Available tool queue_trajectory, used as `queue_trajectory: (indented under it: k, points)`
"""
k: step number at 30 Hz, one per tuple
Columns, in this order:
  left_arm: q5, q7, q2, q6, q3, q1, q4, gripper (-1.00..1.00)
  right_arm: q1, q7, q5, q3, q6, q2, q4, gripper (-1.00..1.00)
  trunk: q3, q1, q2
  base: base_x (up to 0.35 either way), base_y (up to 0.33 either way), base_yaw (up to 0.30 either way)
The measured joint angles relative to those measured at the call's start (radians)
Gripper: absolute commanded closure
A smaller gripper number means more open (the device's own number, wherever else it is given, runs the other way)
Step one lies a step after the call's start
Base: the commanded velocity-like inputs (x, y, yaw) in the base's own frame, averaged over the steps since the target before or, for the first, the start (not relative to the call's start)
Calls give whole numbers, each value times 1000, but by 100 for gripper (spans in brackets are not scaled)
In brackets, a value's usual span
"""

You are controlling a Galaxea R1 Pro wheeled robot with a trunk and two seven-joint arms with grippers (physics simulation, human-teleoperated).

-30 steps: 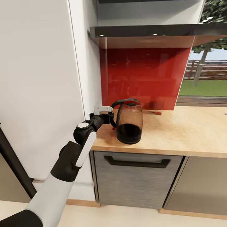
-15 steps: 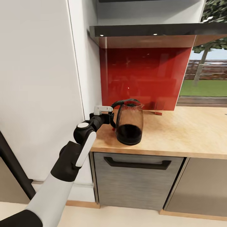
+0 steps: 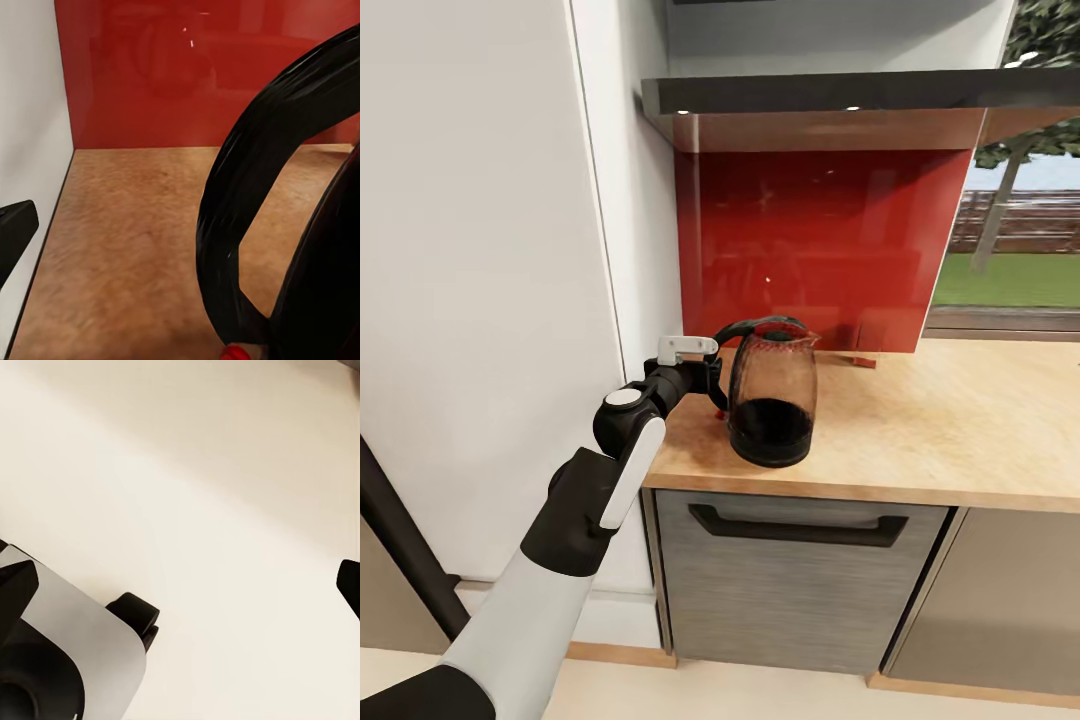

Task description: Set up a coffee station on the kitchen countertop: keep the coffee maker on the countertop, move the bottle of coffee from the kitchen shelf to the counter next to the coffee maker, place a paper coffee filter on top of the coffee maker, put the saucer next to the coffee maker with the coffee cup on the saucer, and place the electric kettle next to the coffee maker.

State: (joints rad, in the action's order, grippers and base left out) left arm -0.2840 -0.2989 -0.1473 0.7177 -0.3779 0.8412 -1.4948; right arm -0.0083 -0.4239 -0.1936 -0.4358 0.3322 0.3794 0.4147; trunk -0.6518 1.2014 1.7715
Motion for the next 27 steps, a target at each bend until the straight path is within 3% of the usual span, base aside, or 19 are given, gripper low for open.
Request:
queue_trajectory:
  k: [27]
  points:
    - [0,0,0,0,0,0,0,-100,0,0,0,0,0,0,0,-100,0,0,0,4,-13,0]
